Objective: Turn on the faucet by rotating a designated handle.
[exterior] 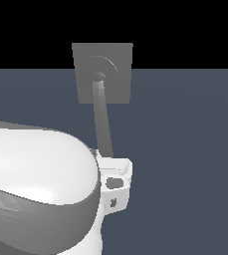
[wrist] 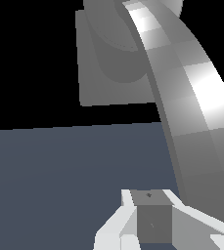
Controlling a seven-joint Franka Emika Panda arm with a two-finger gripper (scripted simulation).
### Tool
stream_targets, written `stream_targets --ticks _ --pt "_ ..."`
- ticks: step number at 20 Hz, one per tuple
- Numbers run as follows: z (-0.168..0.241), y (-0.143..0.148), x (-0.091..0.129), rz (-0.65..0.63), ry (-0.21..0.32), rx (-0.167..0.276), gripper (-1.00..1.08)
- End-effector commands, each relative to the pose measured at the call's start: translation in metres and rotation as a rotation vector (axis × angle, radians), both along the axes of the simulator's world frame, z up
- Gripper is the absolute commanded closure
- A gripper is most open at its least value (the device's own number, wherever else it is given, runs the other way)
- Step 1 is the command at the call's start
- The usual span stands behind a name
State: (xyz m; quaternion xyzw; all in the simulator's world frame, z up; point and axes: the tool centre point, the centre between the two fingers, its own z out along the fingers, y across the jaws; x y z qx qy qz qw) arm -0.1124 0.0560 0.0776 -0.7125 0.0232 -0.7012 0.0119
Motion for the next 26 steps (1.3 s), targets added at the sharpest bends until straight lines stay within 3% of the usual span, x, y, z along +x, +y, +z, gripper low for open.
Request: stream_targets --ticks 1,16,18,26 --pt "0.007 -0.024 0.004 -0.028 -0.016 -0.007 1.08" --pt "0.009 -0.08 0.002 -0.028 -0.016 -0.008 1.08" --pt "0.0 -0.072 -0.005 -0.022 0.007 -0.003 1.08" --pt "0.021 -0.095 -0.004 -0.023 0.002 -0.004 1.08"
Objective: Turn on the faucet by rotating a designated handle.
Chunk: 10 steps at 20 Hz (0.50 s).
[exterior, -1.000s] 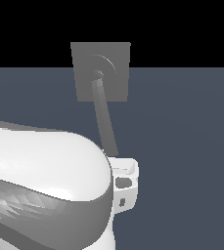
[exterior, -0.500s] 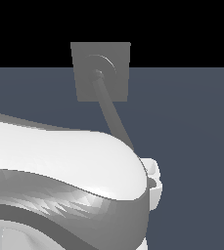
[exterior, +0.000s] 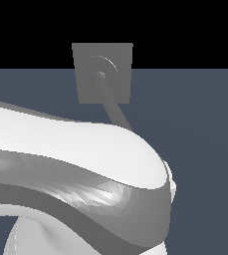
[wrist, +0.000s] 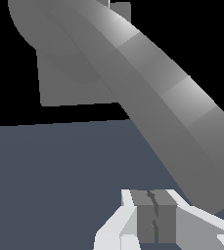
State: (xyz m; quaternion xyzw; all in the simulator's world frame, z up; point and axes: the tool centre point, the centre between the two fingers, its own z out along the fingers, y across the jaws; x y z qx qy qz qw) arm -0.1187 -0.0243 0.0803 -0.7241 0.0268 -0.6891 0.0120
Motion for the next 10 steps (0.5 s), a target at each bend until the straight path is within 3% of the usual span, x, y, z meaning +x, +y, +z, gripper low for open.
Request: stream_targets --ticks 1,10 --pt "0.021 -0.018 0.002 -0.019 -0.032 -0.01 1.08" --pt "0.044 -0.044 0.003 -0.02 -0.037 -0.011 1.08"
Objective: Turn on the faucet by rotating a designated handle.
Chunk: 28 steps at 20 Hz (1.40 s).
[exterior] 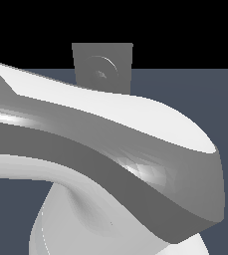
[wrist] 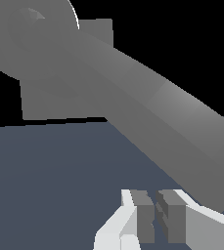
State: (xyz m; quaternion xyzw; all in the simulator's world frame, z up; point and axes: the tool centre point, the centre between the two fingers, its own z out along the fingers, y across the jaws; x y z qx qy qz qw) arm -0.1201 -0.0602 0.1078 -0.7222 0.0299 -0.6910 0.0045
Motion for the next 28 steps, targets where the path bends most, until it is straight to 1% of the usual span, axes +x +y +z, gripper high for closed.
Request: stream_targets --ticks 1,19,20,21,28 --pt "0.019 -0.011 0.004 -0.006 -0.033 -0.005 1.08" --pt "0.063 -0.061 0.005 -0.008 -0.044 -0.008 1.08" --pt "0.063 -0.061 0.005 -0.008 -0.044 -0.008 1.08" --pt "0.054 -0.053 -0.002 -0.008 -0.028 0.016 1.08" --pt "0.079 -0.058 -0.001 -0.009 -0.031 0.012 1.08"
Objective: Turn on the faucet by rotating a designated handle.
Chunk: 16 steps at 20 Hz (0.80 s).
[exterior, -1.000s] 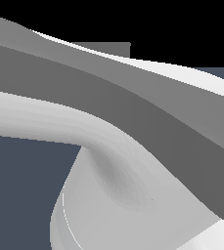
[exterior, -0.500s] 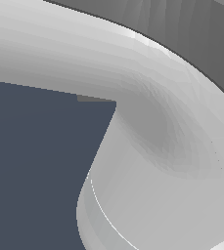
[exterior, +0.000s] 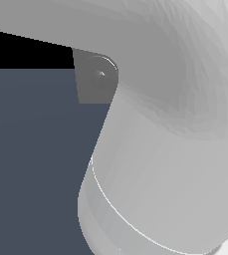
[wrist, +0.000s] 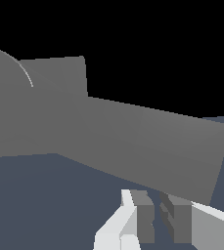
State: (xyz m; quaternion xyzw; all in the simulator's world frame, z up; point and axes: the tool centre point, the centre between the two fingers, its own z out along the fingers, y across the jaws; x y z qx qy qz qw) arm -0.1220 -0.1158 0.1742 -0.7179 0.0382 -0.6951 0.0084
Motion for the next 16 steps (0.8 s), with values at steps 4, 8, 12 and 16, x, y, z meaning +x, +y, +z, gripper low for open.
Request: stream_targets --ticks 4,8,12,16 --pt "0.027 -0.005 0.002 -0.002 -0.021 -0.007 1.08" --pt "0.04 -0.008 0.003 -0.002 -0.022 -0.01 1.08" --pt "0.054 -0.011 0.003 -0.002 -0.024 -0.012 1.08" --pt "0.067 -0.013 0.004 -0.002 -0.025 -0.014 1.08"
